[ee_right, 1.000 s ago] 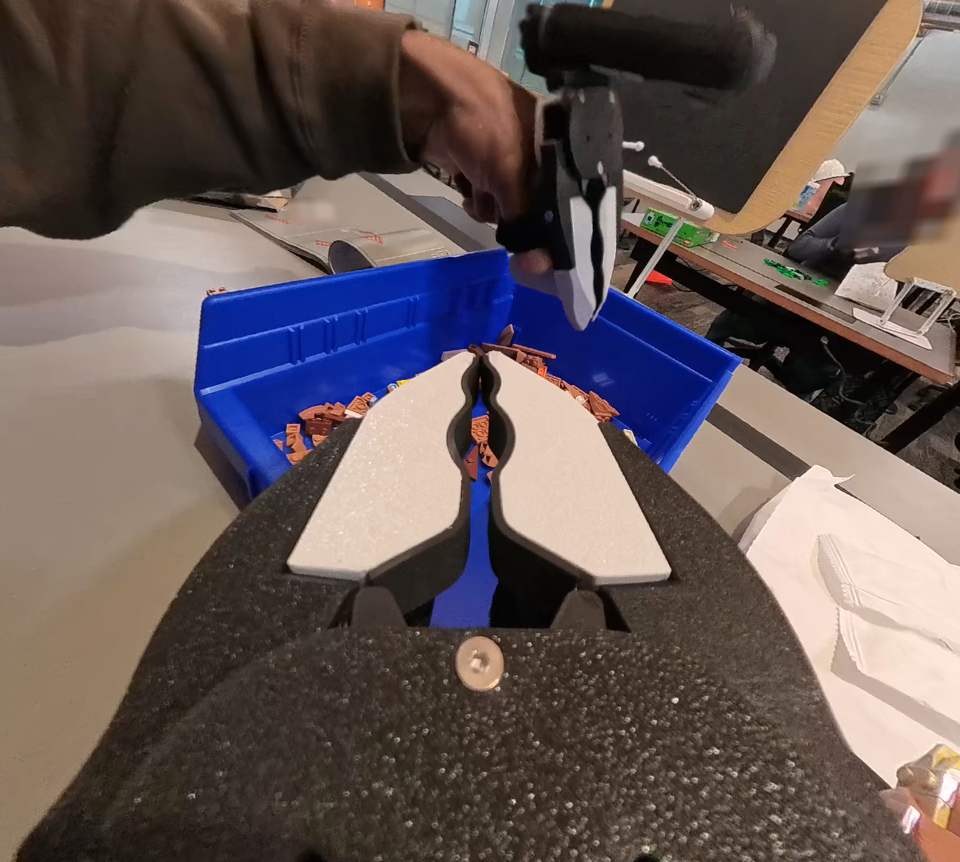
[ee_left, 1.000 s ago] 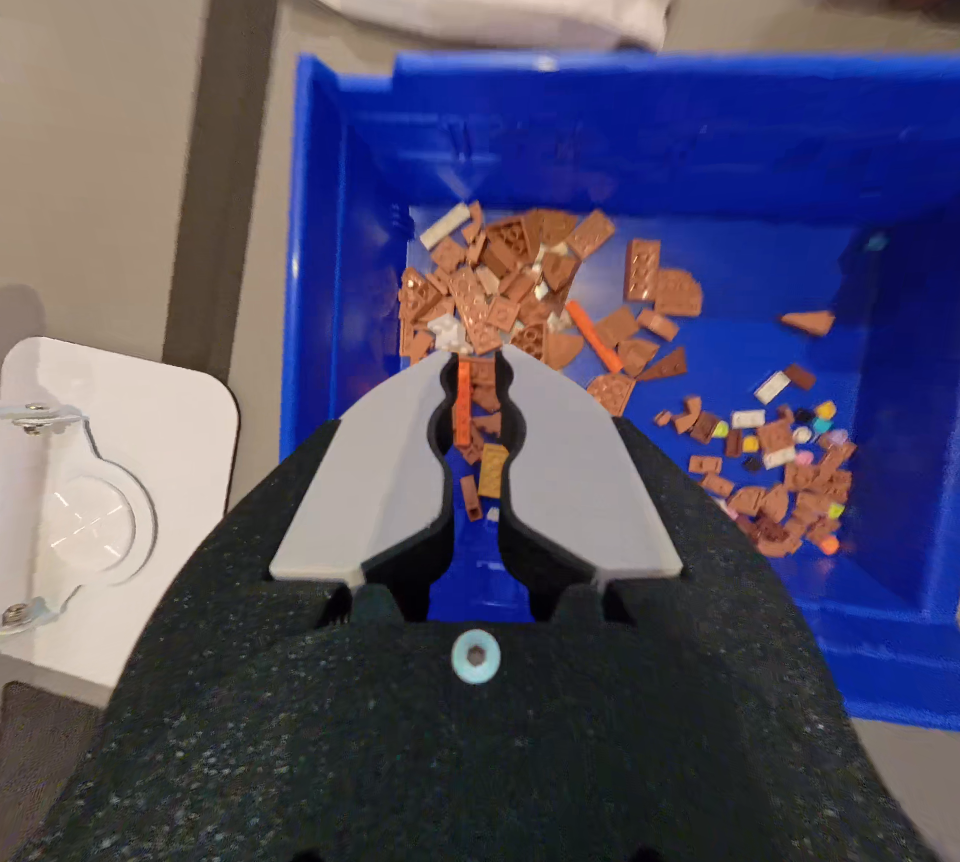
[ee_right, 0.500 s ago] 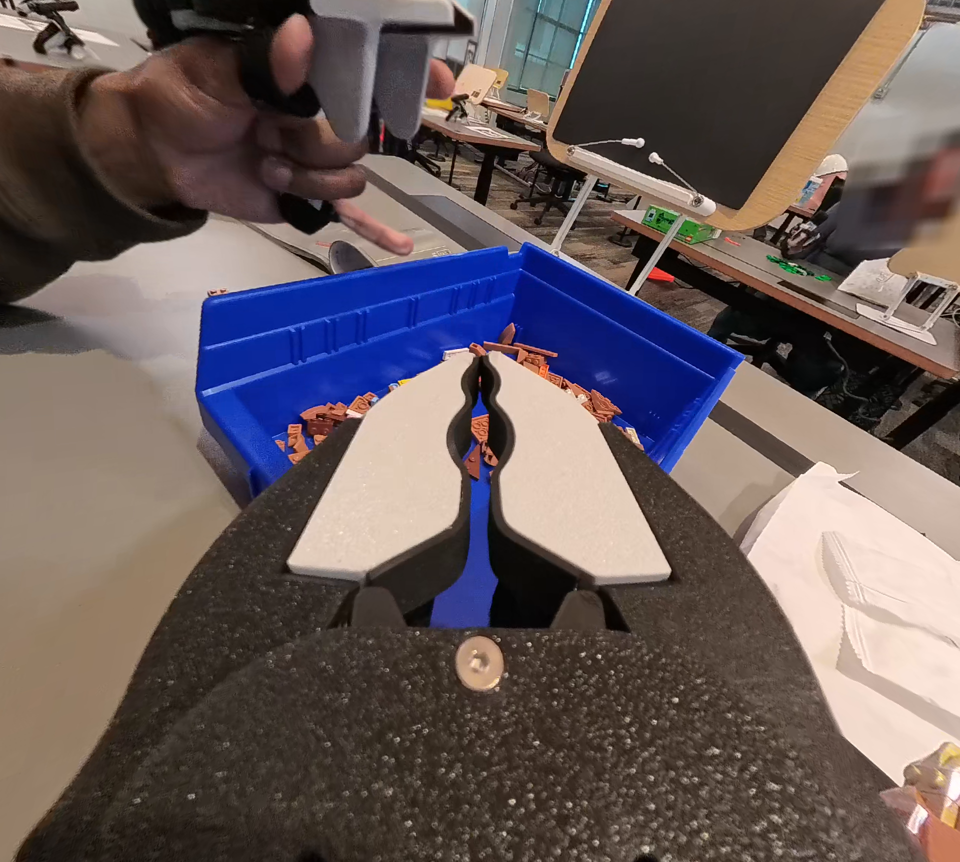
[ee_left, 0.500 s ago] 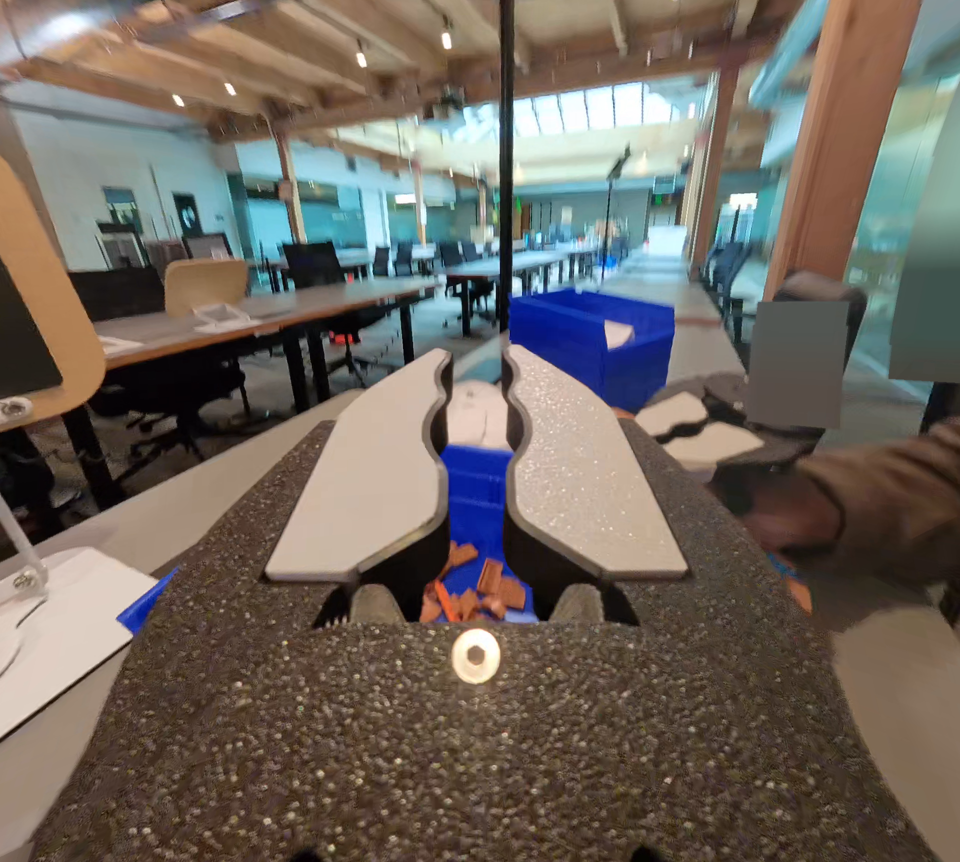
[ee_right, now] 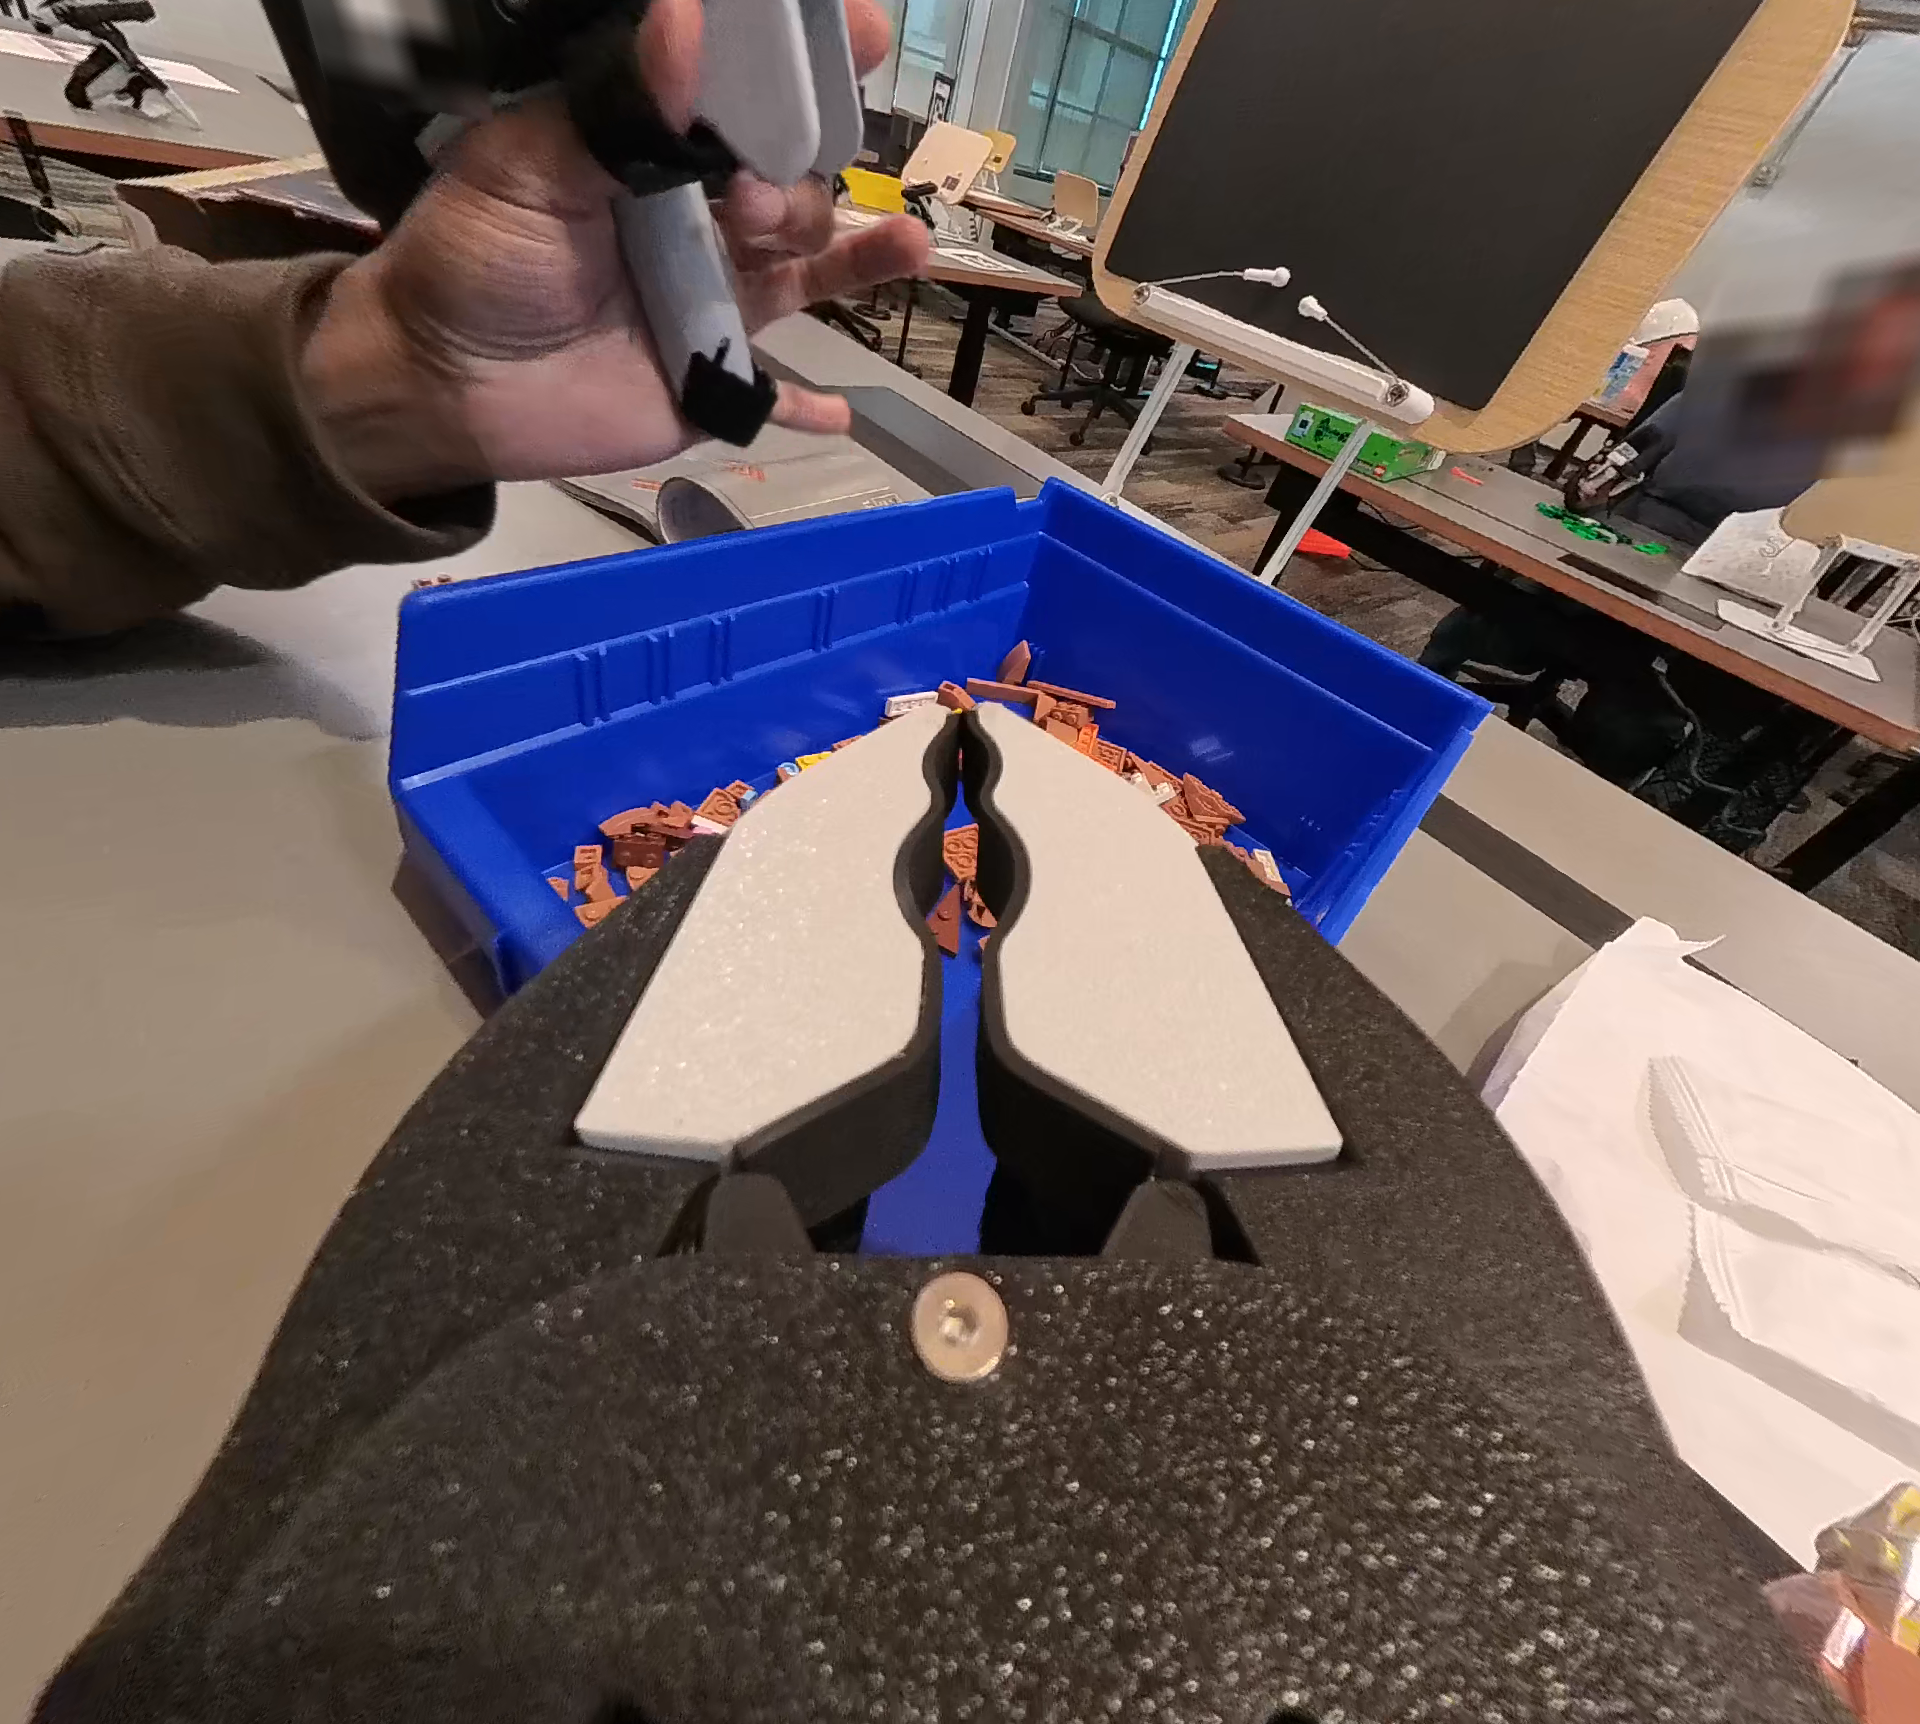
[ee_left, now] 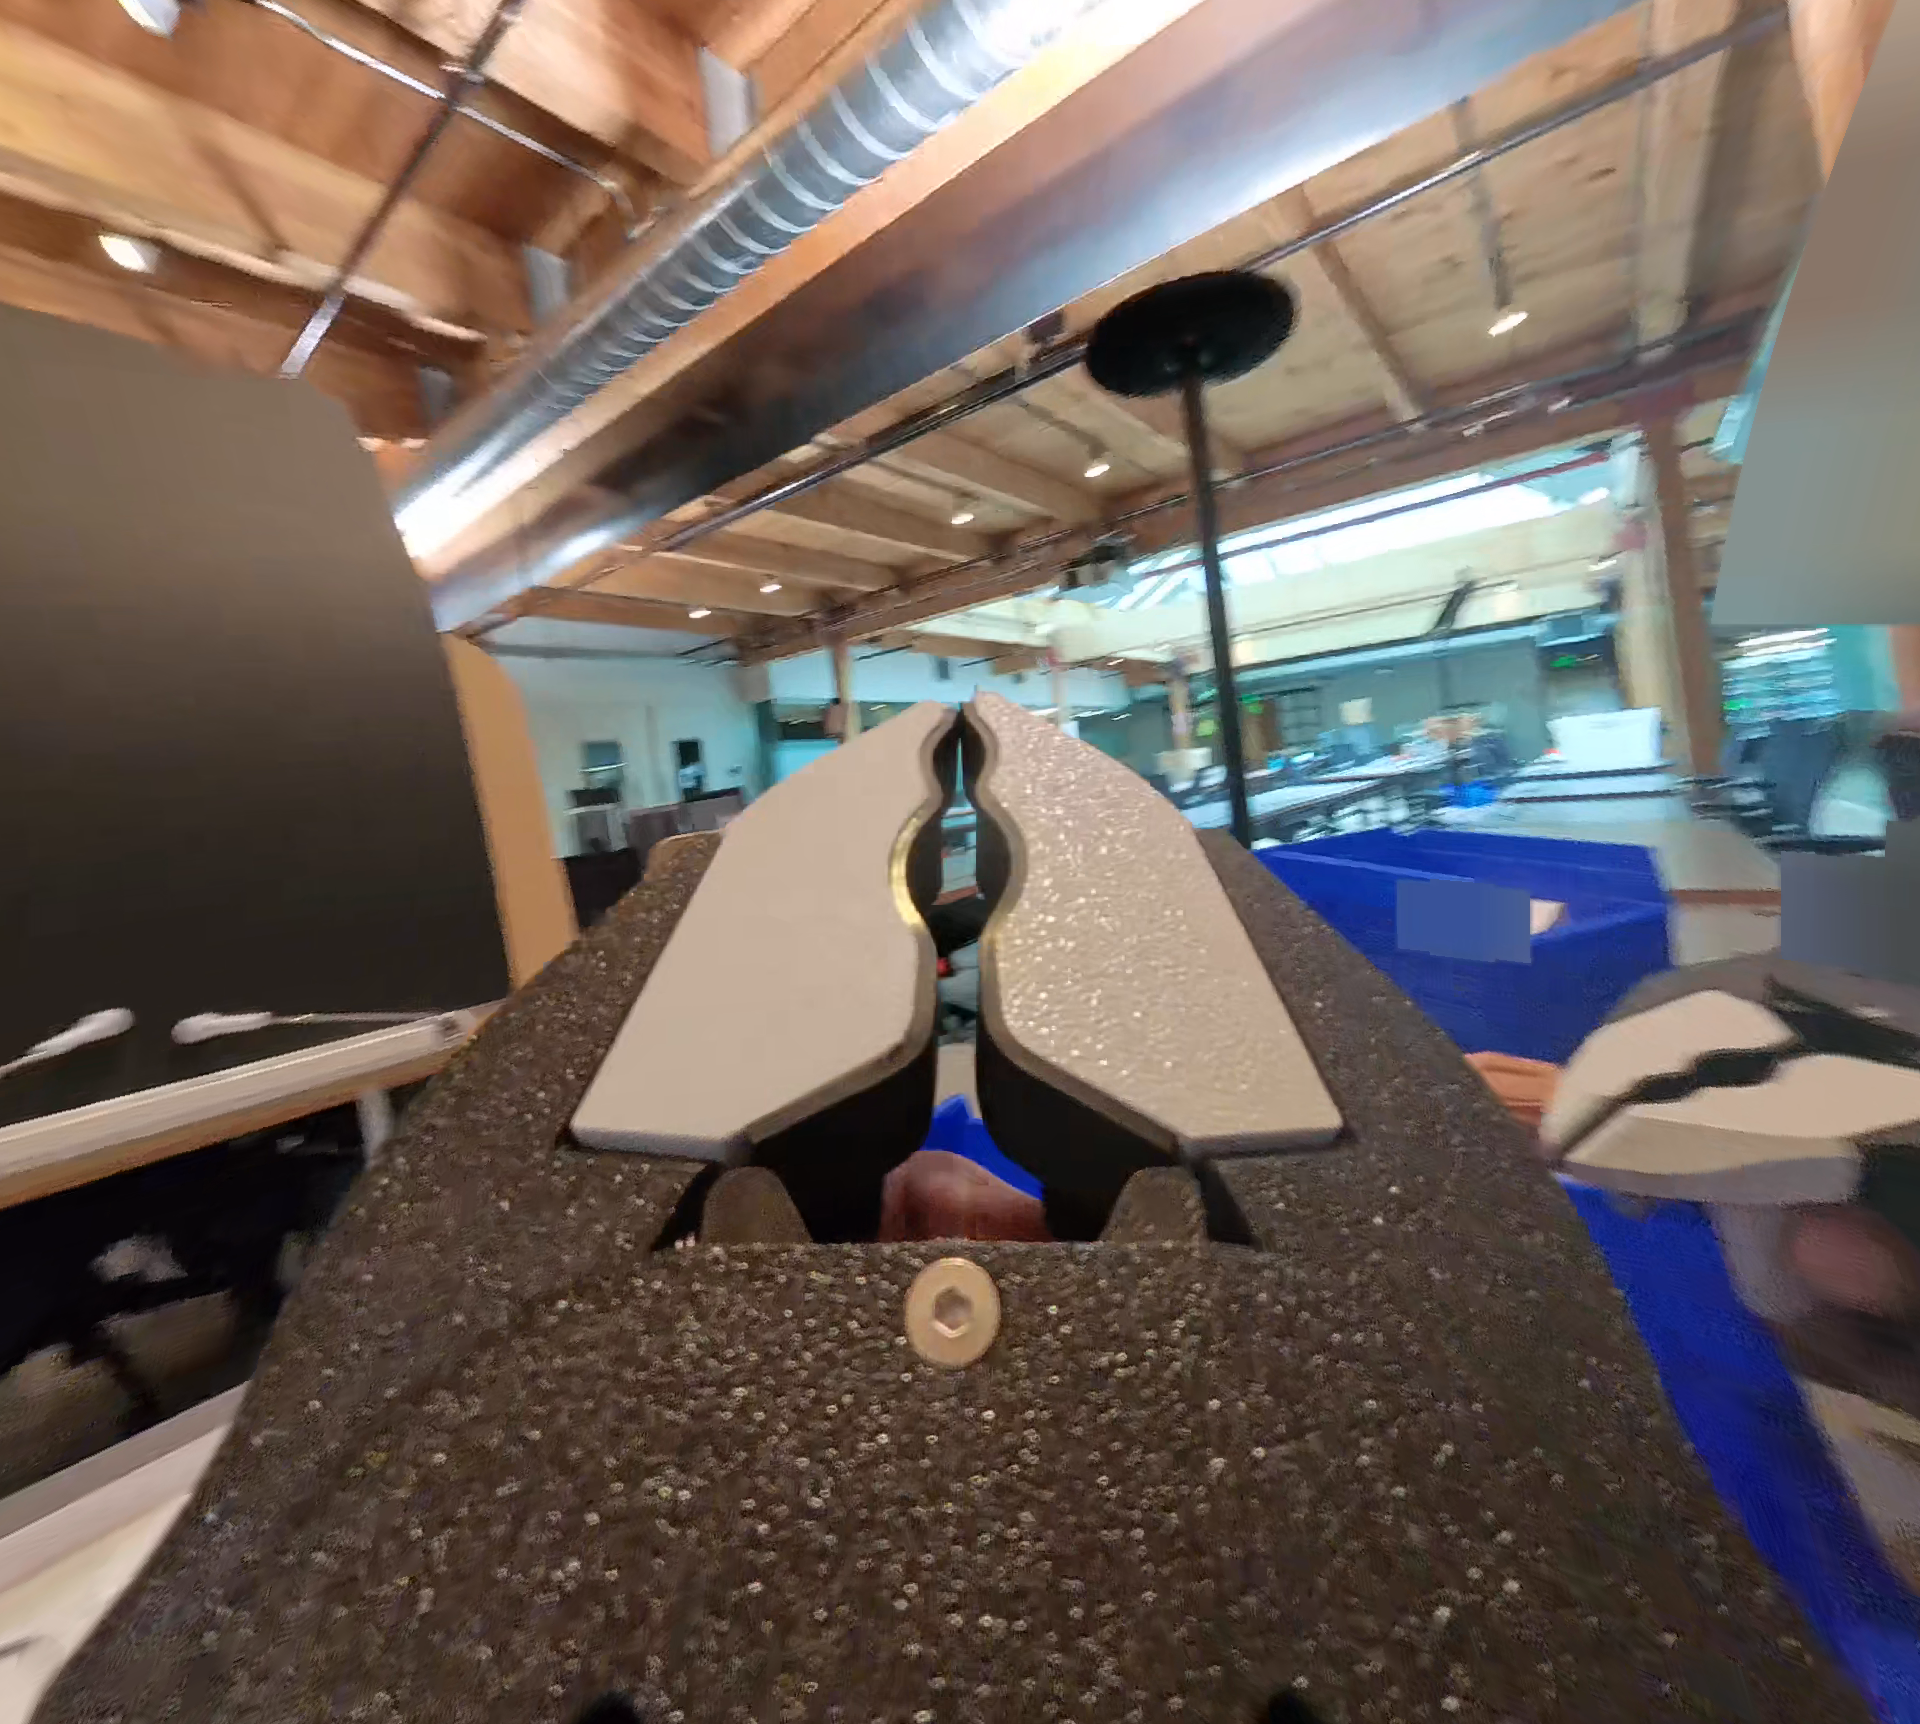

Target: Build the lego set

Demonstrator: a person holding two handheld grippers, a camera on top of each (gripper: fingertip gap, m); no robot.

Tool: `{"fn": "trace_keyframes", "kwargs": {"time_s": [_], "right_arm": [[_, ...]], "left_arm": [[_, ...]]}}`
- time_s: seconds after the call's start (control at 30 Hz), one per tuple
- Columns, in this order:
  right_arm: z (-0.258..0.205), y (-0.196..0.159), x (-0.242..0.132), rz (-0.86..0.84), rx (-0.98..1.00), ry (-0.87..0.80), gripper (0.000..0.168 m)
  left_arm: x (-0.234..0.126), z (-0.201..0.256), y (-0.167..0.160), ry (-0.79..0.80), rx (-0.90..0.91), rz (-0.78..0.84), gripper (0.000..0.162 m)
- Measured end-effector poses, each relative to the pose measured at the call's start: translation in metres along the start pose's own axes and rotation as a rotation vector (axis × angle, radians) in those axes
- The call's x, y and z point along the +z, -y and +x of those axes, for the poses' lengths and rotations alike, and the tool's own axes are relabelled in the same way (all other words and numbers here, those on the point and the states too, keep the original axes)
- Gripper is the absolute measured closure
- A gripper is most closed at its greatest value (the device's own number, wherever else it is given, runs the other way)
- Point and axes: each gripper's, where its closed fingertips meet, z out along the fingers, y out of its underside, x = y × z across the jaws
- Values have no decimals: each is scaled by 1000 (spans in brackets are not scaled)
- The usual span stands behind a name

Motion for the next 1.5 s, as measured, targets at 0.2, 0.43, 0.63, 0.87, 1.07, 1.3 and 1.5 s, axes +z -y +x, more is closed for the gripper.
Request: {"fn": "trace_keyframes", "kwargs": {"time_s": [0.2,0.43,0.63,0.87,1.07,1.3,1.5], "right_arm": [[0,-1,1,-3,1,-1,168],[1,-2,1,-6,2,-4,168],[1,-2,1,-5,6,1,168],[0,-2,1,-5,7,1,168],[1,-1,1,-5,7,0,168],[1,-1,1,-4,11,3,168],[1,-1,1,-4,20,7,168]], "left_arm": [[8,-1,-4,2,100,-14,162],[23,11,-32,-79,-55,-207,162],[17,5,-71,-52,18,-544,162],[24,3,-66,-102,218,-558,162],[29,-4,-88,-119,163,-713,162],[23,-10,-123,-136,106,-890,162],[5,-1,-159,-313,135,-1175,157]]}}
